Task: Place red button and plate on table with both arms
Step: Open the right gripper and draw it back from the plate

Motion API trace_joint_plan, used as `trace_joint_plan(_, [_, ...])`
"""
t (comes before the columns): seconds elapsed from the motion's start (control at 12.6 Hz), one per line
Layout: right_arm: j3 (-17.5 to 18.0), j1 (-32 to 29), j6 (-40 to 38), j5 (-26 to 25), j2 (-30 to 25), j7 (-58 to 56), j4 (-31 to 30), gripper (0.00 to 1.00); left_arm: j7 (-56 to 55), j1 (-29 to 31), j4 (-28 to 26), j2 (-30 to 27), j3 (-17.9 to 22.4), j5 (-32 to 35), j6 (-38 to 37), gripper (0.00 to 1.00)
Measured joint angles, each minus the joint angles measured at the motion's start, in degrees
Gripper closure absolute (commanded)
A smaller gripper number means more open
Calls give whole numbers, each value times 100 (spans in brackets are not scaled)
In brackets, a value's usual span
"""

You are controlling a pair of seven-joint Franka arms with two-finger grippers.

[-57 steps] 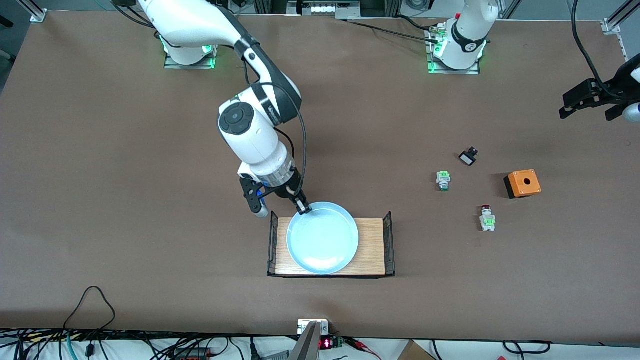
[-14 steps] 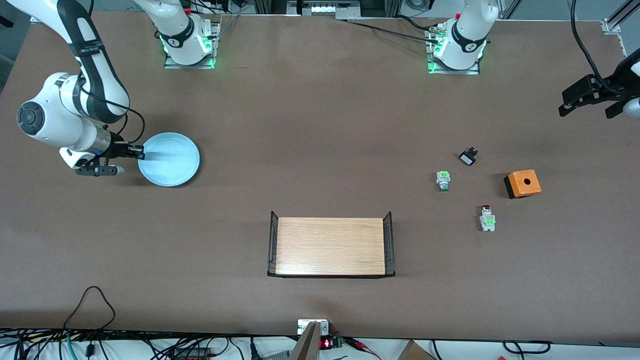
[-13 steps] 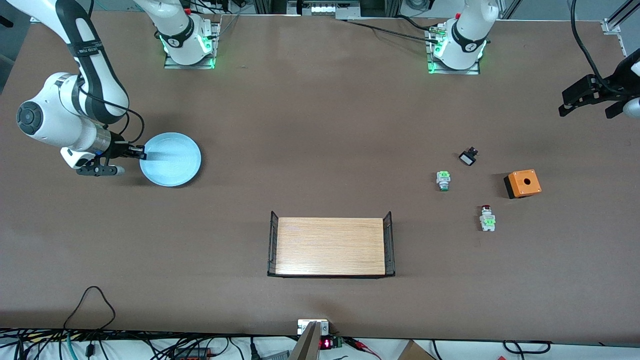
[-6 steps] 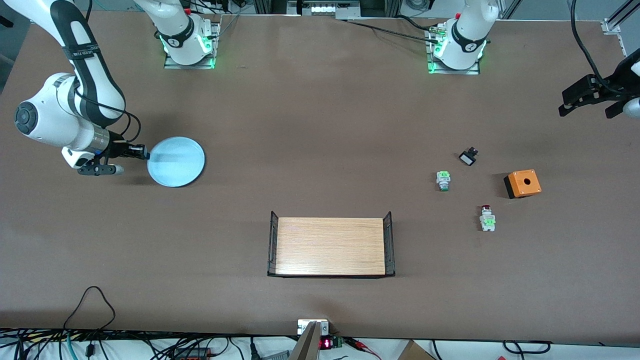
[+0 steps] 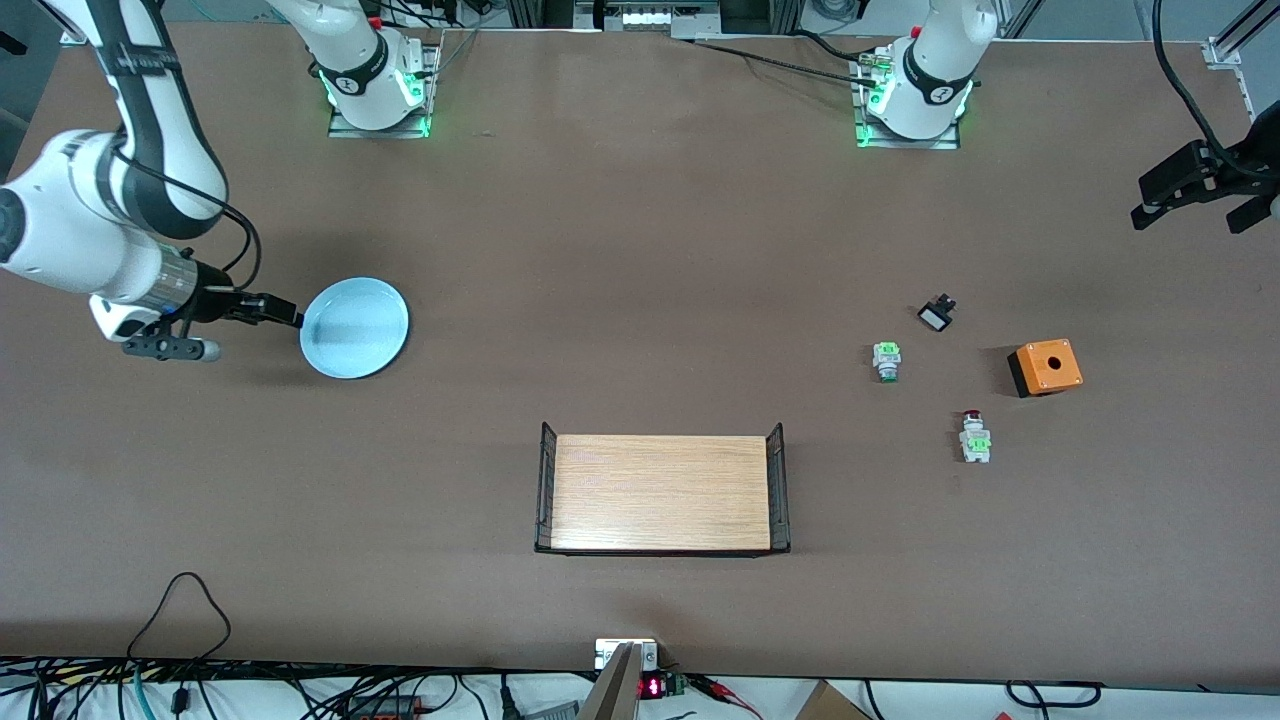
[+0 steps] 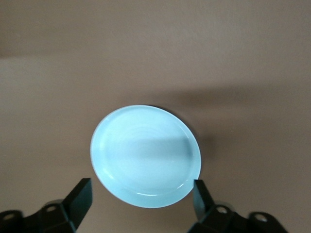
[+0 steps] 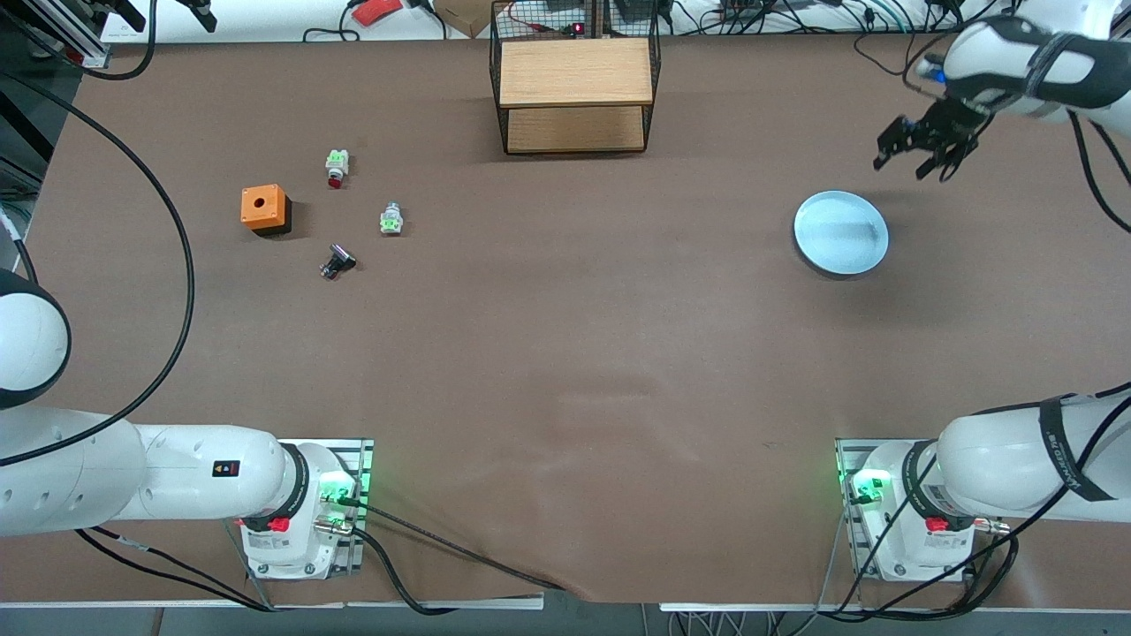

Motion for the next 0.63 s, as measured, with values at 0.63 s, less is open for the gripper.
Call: trace_joint_plan(0.63, [12,789,-2217,-1075,-36,1480,2202,0,0,0,4,0,0,0,-38,0])
